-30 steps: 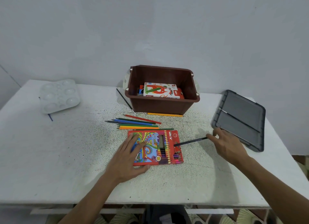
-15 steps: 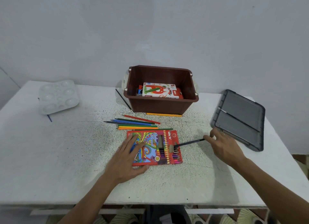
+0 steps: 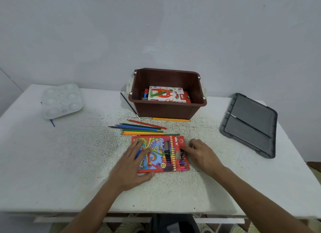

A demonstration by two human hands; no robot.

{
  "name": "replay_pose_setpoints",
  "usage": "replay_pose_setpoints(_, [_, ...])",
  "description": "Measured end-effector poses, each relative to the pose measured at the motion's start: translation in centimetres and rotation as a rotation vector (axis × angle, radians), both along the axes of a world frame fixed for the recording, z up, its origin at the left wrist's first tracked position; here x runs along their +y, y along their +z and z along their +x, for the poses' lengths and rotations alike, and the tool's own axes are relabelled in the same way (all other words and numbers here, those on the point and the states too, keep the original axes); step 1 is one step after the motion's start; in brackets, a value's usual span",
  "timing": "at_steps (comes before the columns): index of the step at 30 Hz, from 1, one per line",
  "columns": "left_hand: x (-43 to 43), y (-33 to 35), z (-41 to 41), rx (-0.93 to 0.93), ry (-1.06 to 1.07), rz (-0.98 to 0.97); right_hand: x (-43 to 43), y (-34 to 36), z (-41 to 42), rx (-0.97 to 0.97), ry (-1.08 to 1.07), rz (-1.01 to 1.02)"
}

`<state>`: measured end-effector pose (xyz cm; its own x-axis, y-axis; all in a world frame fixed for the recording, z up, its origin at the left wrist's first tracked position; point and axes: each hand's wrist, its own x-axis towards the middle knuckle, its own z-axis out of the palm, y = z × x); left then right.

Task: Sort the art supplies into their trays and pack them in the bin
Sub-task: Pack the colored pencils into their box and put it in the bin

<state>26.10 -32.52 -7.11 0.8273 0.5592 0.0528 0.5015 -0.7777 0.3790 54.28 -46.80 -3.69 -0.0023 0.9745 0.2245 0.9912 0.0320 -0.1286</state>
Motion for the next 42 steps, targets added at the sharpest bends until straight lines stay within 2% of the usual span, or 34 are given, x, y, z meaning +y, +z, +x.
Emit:
replay_pose_setpoints(8, [0.0,0.1,0.1,0.012,-0.001,0.001,0.1,-0.8,0.1,0.274,-0.075,0.031])
replay_pose_setpoints(13, [-0.1,0.0,0.1,-0.002,0.002,-0.003,0.2,-0.4,-0.3,0.331,-0.062,0.037])
replay_pose_setpoints(18, [-0.1,0.0,0.0,0.012,0.005,0.002,0.6,-0.5,0.3,0.383,-0.086,-0.053])
replay_pose_setpoints(23, [-0.2,0.0,0.1,-0.009,0.006,0.013,2.1,0.5,1.1,0.422,-0.22,-0.061])
replay_pose_setpoints(28, [-0.2,-0.1,0.1,-0.037,-0.001,0.016,4.7,1.0,2.3,0.265,-0.373,-0.06])
replay_pose_setpoints(35, [-0.2,-0.1,0.1,-0.005,0.011,0.005,7.5,1.9,2.4,-0.027,-0.382,-0.231])
replay_pose_setpoints(42, [-0.1,-0.1,0.1,-0.033,-0.01,0.029,8.3,1.8,2.2,-0.085,-0.463,-0.23])
